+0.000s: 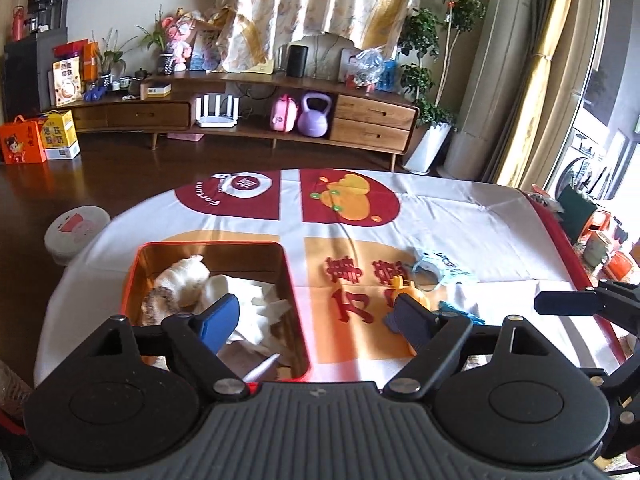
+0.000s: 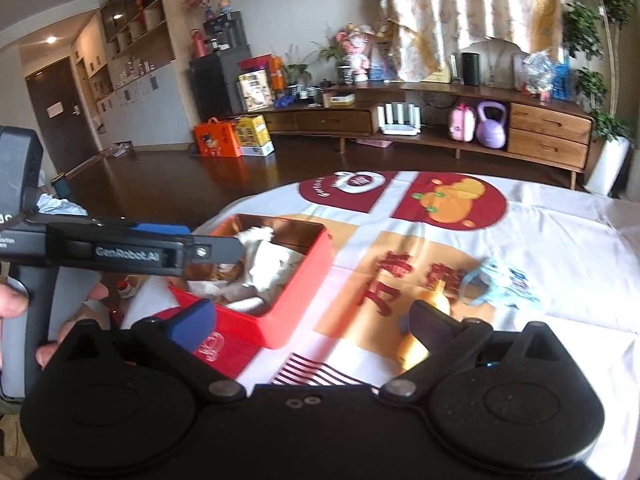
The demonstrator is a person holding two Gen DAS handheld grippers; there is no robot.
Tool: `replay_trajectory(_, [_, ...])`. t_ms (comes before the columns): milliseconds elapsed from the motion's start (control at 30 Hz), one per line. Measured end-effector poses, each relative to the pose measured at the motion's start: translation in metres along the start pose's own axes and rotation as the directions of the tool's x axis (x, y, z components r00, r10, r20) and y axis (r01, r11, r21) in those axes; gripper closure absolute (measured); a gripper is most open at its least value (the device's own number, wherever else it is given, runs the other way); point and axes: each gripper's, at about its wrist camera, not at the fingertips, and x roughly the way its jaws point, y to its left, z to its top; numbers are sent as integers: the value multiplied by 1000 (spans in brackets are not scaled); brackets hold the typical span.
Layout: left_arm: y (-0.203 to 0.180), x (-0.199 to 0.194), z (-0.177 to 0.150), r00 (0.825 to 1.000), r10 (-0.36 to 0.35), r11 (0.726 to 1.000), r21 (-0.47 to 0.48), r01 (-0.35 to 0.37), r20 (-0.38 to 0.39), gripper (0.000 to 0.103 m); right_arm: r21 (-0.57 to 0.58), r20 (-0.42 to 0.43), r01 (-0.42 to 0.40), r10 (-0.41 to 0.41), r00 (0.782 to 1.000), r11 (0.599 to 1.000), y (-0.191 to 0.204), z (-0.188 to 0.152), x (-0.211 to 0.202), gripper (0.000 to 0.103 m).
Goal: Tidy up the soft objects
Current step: 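Withdraw both grippers from the tin toward the duck and blue glove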
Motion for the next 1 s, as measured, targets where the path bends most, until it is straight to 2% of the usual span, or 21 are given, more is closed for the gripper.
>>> replay_trajectory(300, [-28, 13, -4, 998, -65, 998, -15, 65, 11, 18, 60, -8, 95, -94, 995, 994, -45, -27, -13, 0])
replay_trajectory(533, [-55, 38, -3, 999, -40, 999, 4, 40, 2, 18, 14, -22, 140, -139, 990, 990, -66, -38, -11, 0])
replay_trajectory(733, [-71, 69, -4, 995, -87, 996, -16, 86, -54, 18, -7, -53, 138, -139, 989, 990, -86, -43, 2, 0])
replay_trajectory(900, [-84, 98, -7, 993, -55, 998, 13, 57, -102, 18, 18, -82, 134, -132, 988, 991, -105, -45, 16, 1])
replay_trajectory(1000, [-89, 114, -8, 990, -63, 998, 16, 65, -126, 18, -6, -90, 136, -136, 987, 991, -112, -45, 26, 2])
